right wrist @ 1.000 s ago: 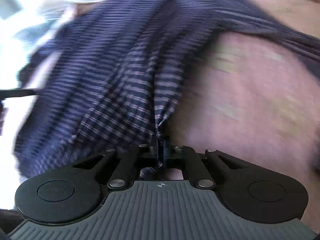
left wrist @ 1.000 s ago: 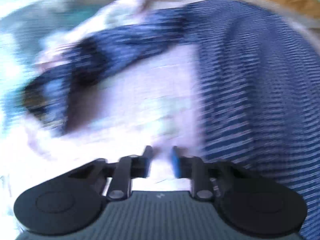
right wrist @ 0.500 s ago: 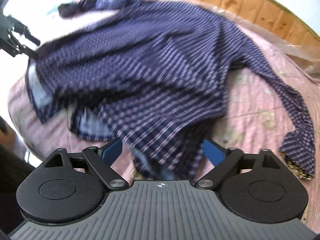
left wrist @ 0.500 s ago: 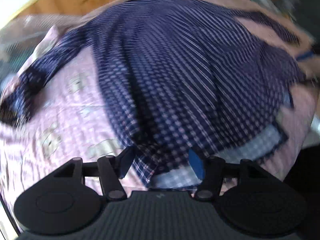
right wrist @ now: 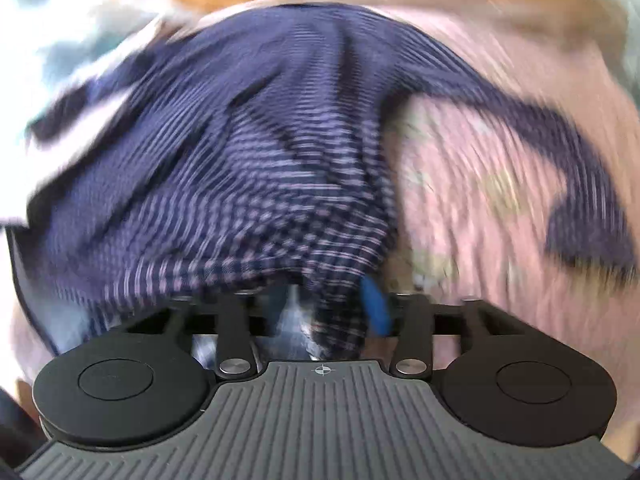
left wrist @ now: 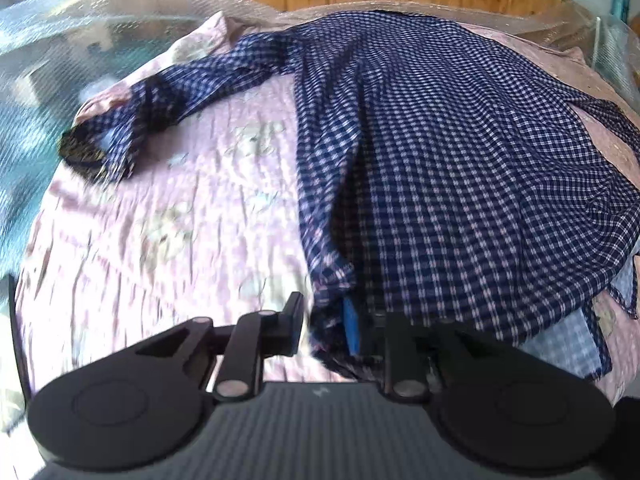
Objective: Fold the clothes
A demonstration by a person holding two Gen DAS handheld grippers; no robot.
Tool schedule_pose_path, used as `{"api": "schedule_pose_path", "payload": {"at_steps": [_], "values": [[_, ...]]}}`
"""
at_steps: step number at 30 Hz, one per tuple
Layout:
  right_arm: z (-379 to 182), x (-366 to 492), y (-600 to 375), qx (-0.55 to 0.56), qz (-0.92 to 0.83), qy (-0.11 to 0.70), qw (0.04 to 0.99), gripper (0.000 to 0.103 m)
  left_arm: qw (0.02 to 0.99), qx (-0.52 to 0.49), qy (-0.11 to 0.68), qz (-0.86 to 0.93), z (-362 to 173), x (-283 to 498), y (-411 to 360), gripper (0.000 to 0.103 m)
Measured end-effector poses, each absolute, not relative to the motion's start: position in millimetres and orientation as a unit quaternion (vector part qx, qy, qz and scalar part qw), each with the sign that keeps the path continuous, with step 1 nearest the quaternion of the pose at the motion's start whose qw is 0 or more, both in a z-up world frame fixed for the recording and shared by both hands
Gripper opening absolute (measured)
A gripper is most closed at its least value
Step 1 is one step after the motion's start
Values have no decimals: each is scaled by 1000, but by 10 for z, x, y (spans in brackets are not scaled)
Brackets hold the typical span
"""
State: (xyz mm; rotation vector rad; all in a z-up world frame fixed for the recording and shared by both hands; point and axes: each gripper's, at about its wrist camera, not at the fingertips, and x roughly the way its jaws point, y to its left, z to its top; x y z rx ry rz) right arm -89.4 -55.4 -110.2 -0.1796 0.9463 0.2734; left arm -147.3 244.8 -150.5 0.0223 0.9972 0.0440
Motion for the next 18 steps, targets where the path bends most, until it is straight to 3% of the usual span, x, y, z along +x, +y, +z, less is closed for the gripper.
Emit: {"api": "schedule_pose_path", "payload": {"at_steps": [3, 6, 8, 9, 10, 16, 18], "values": [[-1193, -1074, -137, -251, 195, 396, 862, 83, 878, -13, 478, 30, -1448, -1653, 2342, 22], [-1258, -1191, 233, -388, 270, 321, 821, 83, 883, -30, 468, 8, -1307, -1791, 2111, 22], [-1254, -1151, 323, -426, 324, 300, 789, 71, 884, -52, 464, -26, -1203, -1883, 1885, 23], [-1238, -1065, 341, -424, 342, 316, 777, 39, 882, -67, 463, -51, -1179, -1900, 1748, 27], [-1196, -922, 335, -397, 350, 347, 774, 0, 879, -78, 465, -70, -1183, -1889, 1600, 30], [-830, -138, -182, -109, 324, 432, 835, 1, 833, -156, 513, -137, -1472, -1620, 729, 44], [-806, -63, -252, -72, 323, 440, 835, 1, 817, -169, 536, -128, -1648, -1463, 514, 44]]}}
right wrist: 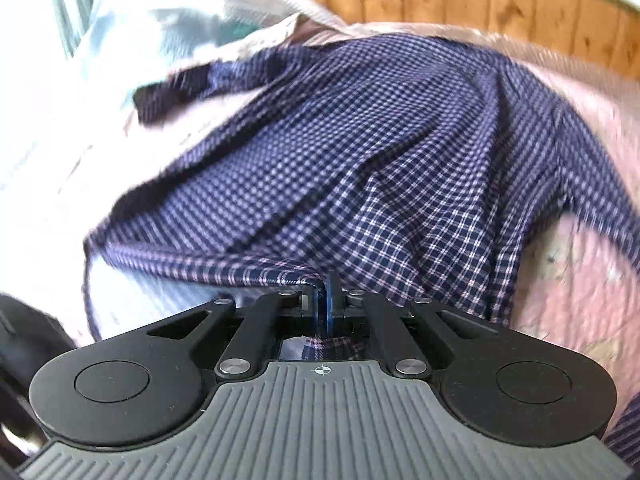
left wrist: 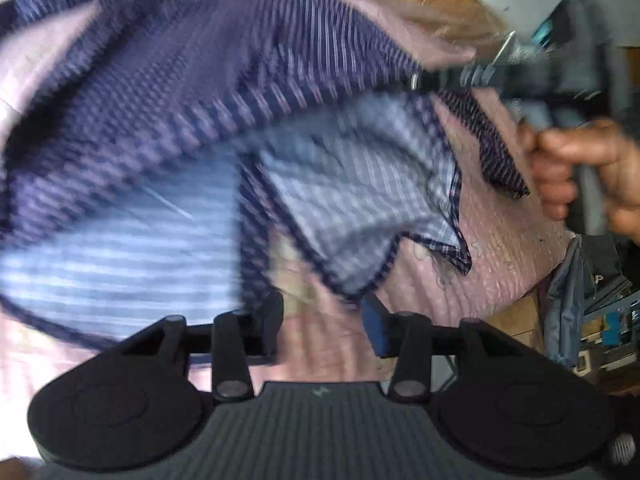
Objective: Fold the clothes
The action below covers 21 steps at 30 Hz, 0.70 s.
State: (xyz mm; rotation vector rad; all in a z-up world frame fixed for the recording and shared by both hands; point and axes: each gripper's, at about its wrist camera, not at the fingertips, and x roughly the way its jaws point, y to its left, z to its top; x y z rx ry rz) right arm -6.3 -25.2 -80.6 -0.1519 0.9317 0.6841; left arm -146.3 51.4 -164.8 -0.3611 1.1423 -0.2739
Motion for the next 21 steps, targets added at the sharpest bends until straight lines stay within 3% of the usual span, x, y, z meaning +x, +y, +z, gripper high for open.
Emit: {"api": "schedule_pose_path", "payload": {"at_steps": [3, 5, 6, 12, 17, 19, 21], "values": [[-767, -78, -260, -68, 332, 435, 834, 1, 816, -195, 534, -105, -1797, -1340, 347, 48], [-741, -130, -283, -73, 334, 430, 836, 1, 813, -221, 531, -90, -1841, -1281, 336, 7], [-728, -160, -304, -76, 334, 428, 837, 2, 812, -232, 529, -82, -1855, -1268, 337, 1], [-722, -485, -616, -116, 307, 406, 853, 24, 821, -303, 483, -24, -1575, -1715, 817, 1], [-909, -778, -800, -154, 281, 406, 856, 36, 802, -277, 528, 30, -1684, -1759, 1129, 3], [-993, -977, -798, -166, 279, 409, 853, 45, 809, -243, 533, 52, -1632, -1742, 1149, 15], [-1075, -1195, -760, -175, 277, 413, 850, 46, 829, -206, 519, 46, -1479, -1755, 1146, 26]]}}
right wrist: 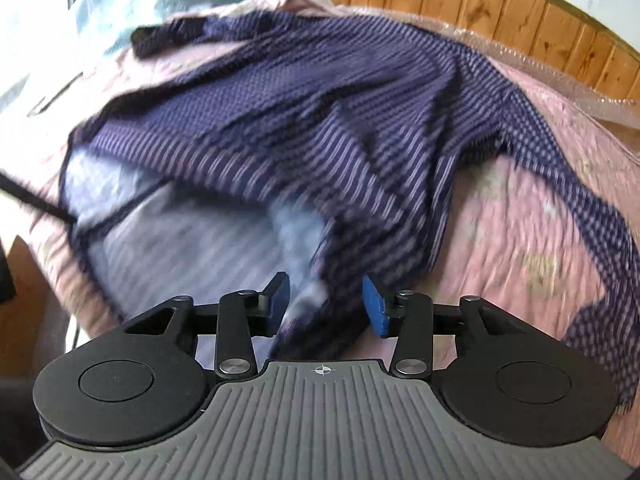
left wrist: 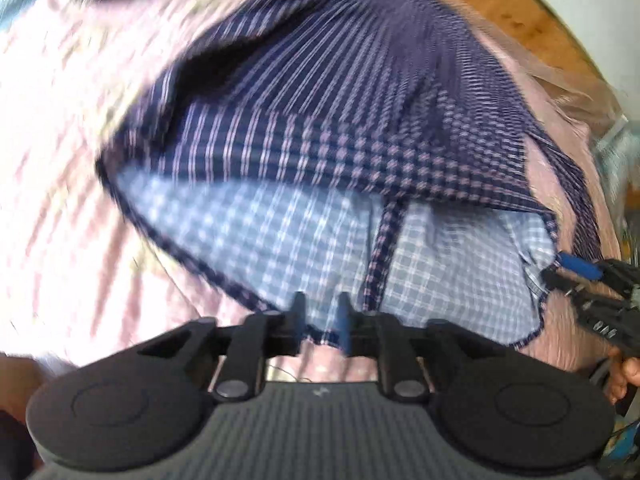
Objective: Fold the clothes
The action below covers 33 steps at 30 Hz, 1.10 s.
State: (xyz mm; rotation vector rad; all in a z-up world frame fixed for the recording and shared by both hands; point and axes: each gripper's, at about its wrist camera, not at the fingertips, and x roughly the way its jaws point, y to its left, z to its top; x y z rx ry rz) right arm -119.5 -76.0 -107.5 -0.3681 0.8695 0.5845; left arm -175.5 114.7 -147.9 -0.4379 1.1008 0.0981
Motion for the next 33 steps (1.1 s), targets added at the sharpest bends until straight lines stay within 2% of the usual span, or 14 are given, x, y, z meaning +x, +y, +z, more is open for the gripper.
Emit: {"api": "schedule_pose_path", "payload": {"at_steps": [3, 5, 8, 9, 10, 11, 13, 19, 23, 26, 28, 29, 32, 33], "values": [[-1149, -1455, -693, -191, 276, 401, 852, 49, 856, -108, 500, 78, -1310, -1776, 1188, 44], [-1179, -1545, -623, -208, 273, 390, 854, 55, 857, -31, 503, 106, -1371, -1700, 1290, 44], [-1241, -1531, -555, -222, 253, 401, 852, 49, 854, 67, 500, 128, -1488, -1638, 1471, 44], [-1272, -1507, -560, -217, 250, 413, 848, 33, 854, 88, 499, 122, -1539, -1610, 1498, 43], [-1301, -1484, -568, -211, 247, 425, 845, 9, 853, 108, 497, 116, -1589, -1582, 1525, 43], [-1313, -1472, -607, -199, 236, 432, 847, 4, 853, 121, 496, 107, -1628, -1552, 1555, 40], [-1302, -1445, -719, -162, 219, 442, 855, 2, 862, 105, 490, 80, -1629, -1494, 1646, 3], [-1330, -1509, -1052, -122, 147, 484, 854, 1, 858, -181, 464, 126, -1536, -1648, 2638, 1], [-1404, -1593, -1178, -97, 98, 505, 852, 2, 844, -217, 481, 100, -1643, -1671, 2813, 7], [-1211, -1698, -1078, -109, 75, 482, 866, 21, 858, -214, 460, 83, -1521, -1676, 2847, 24], [-1025, -1794, -981, -117, 67, 446, 885, 49, 871, -202, 443, 72, -1433, -1653, 2842, 48], [-949, -1831, -919, -124, 66, 426, 894, 54, 876, -190, 439, 63, -1402, -1629, 2827, 52], [-901, -1789, -716, -150, 91, 387, 905, 68, 879, -145, 454, 28, -1450, -1496, 2723, 51], [-965, -1739, -655, -153, 104, 391, 901, 69, 877, -130, 462, 21, -1488, -1446, 2691, 33]]}}
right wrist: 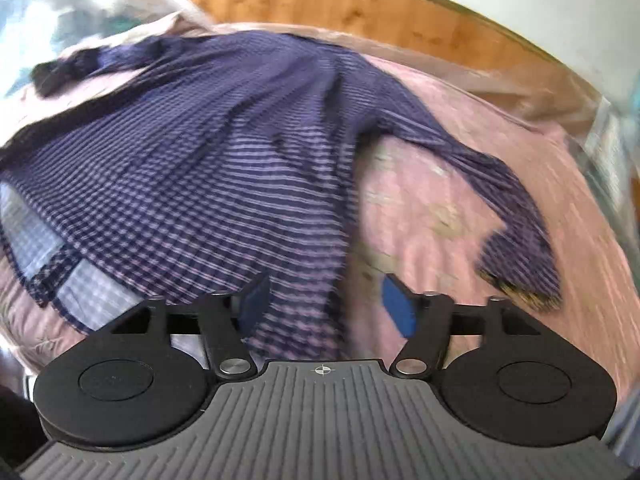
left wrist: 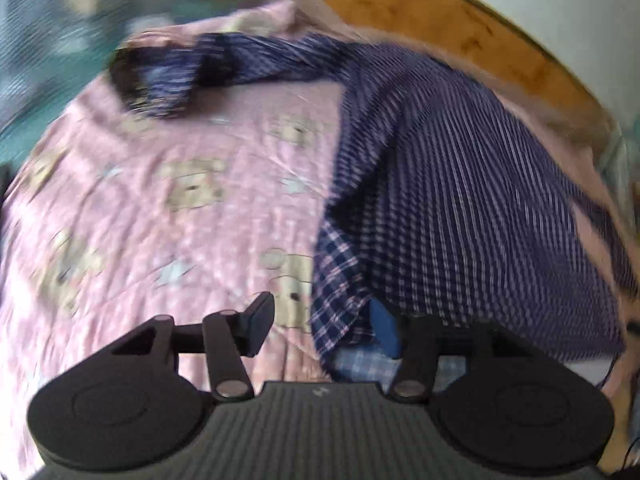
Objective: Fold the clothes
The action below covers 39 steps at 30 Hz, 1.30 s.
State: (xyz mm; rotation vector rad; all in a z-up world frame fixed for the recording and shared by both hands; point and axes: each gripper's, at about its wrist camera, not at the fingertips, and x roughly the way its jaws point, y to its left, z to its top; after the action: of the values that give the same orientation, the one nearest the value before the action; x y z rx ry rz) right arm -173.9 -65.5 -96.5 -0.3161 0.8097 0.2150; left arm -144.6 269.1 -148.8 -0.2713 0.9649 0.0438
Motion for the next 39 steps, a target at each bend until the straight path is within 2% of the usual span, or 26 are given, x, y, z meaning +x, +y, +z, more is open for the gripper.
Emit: {"api": "schedule_pose_path", "payload": {"at_steps": [1, 2, 4, 5, 8, 11, 12, 14, 15, 16, 18, 22, 26, 27, 28, 29, 30, 31, 36, 38, 39], "values": [[-1030, -1689, -598, -155, 117, 397, 897, 67, 872, -116, 476, 22, -1546, -1407, 2675, 6], [-1106, -1638, -592, -145, 132, 409, 891, 56, 867, -109, 486, 27, -1598, -1388, 2684, 1], [-1327, -1551, -635, -120, 142, 469, 863, 2, 858, -149, 490, 44, -1639, -1480, 2850, 1], [-1420, -1565, -677, -111, 132, 497, 850, 3, 851, -171, 494, 50, -1655, -1535, 2942, 1], [-1438, -1757, -816, -79, 121, 518, 843, 4, 826, -233, 509, 67, -1739, -1745, 3246, 1], [-1406, -1890, -843, -89, 127, 548, 822, 5, 826, -248, 503, 54, -1614, -1831, 3442, 1], [-1374, -1889, -839, -90, 129, 562, 812, 5, 837, -242, 489, 49, -1495, -1822, 3487, 3], [-1165, -1868, -895, -77, 122, 552, 821, 9, 856, -222, 465, 36, -1273, -1719, 3508, 15], [-1029, -1844, -929, -67, 115, 536, 834, 14, 864, -209, 457, 25, -1194, -1595, 3485, 26], [-915, -1753, -973, -50, 105, 520, 846, 27, 871, -196, 450, 14, -1127, -1445, 3450, 34], [-767, -1465, -1034, -19, 88, 493, 865, 48, 879, -171, 446, 0, -1073, -1049, 3305, 36], [-883, -680, -1054, 23, 70, 469, 880, 48, 883, -124, 453, -5, -1224, -65, 2911, 37], [-1202, 8, -937, 35, 57, 460, 886, 48, 871, -81, 484, 15, -1578, 728, 2593, 32], [-1263, 124, -892, 33, 59, 459, 886, 47, 865, -81, 495, 17, -1677, 834, 2566, 28], [-1322, 197, -837, 25, 66, 463, 883, 45, 858, -79, 507, 22, -1777, 925, 2546, 13], [-1387, 259, -798, 17, 76, 472, 878, 37, 852, -78, 517, 31, -1855, 965, 2552, 7], [-1459, 323, -793, 7, 83, 487, 869, 10, 854, -84, 512, 38, -1870, 957, 2596, 5], [-1518, 347, -808, -12, 82, 500, 862, 5, 853, -92, 511, 55, -1865, 932, 2670, 2], [-1510, 294, -1281, -3, 58, 517, 854, 4, 825, -192, 513, 142, -1828, 812, 3222, 1], [-1437, 339, -1529, 46, 49, 512, 856, 10, 835, -194, 499, 129, -1705, 889, 3252, 5], [-1375, 383, -1659, 82, 46, 501, 860, 26, 841, -192, 491, 123, -1637, 985, 3232, 15]]}}
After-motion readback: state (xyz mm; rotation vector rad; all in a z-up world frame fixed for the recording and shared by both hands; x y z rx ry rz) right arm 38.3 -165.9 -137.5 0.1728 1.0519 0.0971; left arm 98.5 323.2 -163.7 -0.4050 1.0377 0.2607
